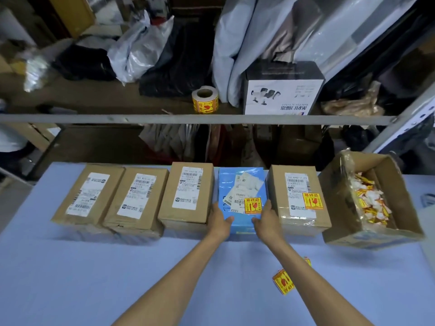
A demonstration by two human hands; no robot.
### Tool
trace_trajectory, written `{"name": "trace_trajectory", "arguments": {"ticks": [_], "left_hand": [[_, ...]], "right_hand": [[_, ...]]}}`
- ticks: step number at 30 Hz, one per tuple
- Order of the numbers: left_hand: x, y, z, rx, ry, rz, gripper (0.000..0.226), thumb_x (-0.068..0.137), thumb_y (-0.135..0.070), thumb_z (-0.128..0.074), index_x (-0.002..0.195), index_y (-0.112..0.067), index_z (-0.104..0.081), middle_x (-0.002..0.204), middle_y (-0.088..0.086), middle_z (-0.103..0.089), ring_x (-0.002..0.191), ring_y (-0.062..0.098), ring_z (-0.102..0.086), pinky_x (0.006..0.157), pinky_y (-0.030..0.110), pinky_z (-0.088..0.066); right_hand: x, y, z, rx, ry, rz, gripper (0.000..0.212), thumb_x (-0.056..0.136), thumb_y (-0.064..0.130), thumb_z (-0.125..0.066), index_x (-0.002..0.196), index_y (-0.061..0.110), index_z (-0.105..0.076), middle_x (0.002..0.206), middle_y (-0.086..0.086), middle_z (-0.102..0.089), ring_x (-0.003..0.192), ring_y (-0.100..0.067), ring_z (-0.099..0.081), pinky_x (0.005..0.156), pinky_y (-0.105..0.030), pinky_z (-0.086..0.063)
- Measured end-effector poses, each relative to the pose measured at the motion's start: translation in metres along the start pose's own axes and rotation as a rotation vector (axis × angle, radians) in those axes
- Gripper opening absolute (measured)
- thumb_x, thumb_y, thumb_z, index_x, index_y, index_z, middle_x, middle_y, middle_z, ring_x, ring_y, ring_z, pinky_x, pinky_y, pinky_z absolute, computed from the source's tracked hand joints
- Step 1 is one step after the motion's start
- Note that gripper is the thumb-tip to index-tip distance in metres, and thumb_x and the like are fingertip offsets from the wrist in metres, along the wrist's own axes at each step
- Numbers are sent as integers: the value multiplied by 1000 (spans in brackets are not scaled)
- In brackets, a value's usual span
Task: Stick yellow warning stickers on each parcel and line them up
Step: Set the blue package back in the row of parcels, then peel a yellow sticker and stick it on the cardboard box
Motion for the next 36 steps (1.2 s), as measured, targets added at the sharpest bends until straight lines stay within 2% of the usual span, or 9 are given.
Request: {"name": "trace_trajectory", "arguments": {"ticks": [5,8,12,15,20,24,28,33,36], "left_hand": [[-6,-10,12,50,-20,-118,50,87,-10,-64,133,-13,-45,131,4,-56,119,20,-54,96,32,-47],[-18,-24,50,20,-161,-233,32,91,-9,-57,122,-13,-55,119,-1,-60,103,14,-59,77,16,-49],[-16,-13,121,244,-385,-263,40,89,-12,-58,129,-14,-51,132,6,-49,122,24,-46,101,33,-39],[-6,14,147,406,-269,-114,53,86,-19,-64,133,-11,-41,137,12,-36,129,30,-34,107,36,-30],[-13,18,144,306,-204,-144,61,80,-16,-66,136,-17,-42,137,9,-37,128,28,-37,109,34,-28],[-18,18,147,303,-205,-63,64,85,-27,-64,141,-18,-34,137,11,-49,127,35,-43,106,42,-36],[-46,27,145,347,-145,87,69,88,-32,-63,144,-10,-29,143,20,-31,132,40,-30,107,44,-31],[-100,65,131,234,-101,54,69,84,-22,-70,137,-7,-29,141,17,-28,135,35,-24,110,36,-23],[-123,93,121,33,-91,17,70,78,-9,-75,132,-6,-30,135,11,-38,129,27,-39,95,23,-33]], "right_hand": [[-12,9,7,-148,-108,88,58,89,7,-59,140,1,-30,128,-18,-44,117,-34,-49,89,-37,-44],[-26,34,8,-251,-221,263,46,89,10,-56,132,5,-41,128,-13,-46,117,-31,-46,88,-39,-46],[-35,73,-24,-34,-35,378,45,92,16,-59,133,5,-44,131,-13,-51,121,-28,-49,95,-36,-41],[-35,96,-55,55,68,386,53,88,19,-65,134,5,-42,130,-13,-52,120,-28,-49,94,-34,-39],[-42,111,-82,222,102,310,66,78,15,-70,133,13,-34,127,-6,-56,114,-26,-56,91,-38,-47],[-52,96,-82,189,60,269,65,73,20,-75,126,13,-38,123,-7,-56,113,-26,-55,94,-43,-47],[-75,80,-80,76,99,255,63,79,23,-74,127,5,-37,125,-14,-50,115,-30,-52,95,-39,-45],[-115,51,-88,-10,118,276,61,80,24,-74,125,4,-40,124,-15,-44,116,-29,-48,94,-31,-40],[-133,29,-88,170,156,255,62,75,14,-78,123,8,-38,123,-10,-49,115,-24,-50,92,-31,-42]]}}
Point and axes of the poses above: each hand's wrist, its own x-axis towards the middle knuckle, its own z-axis out of the back of the hand, y = z × x, the point moved 3 cm from there along x, towards the middle knuckle
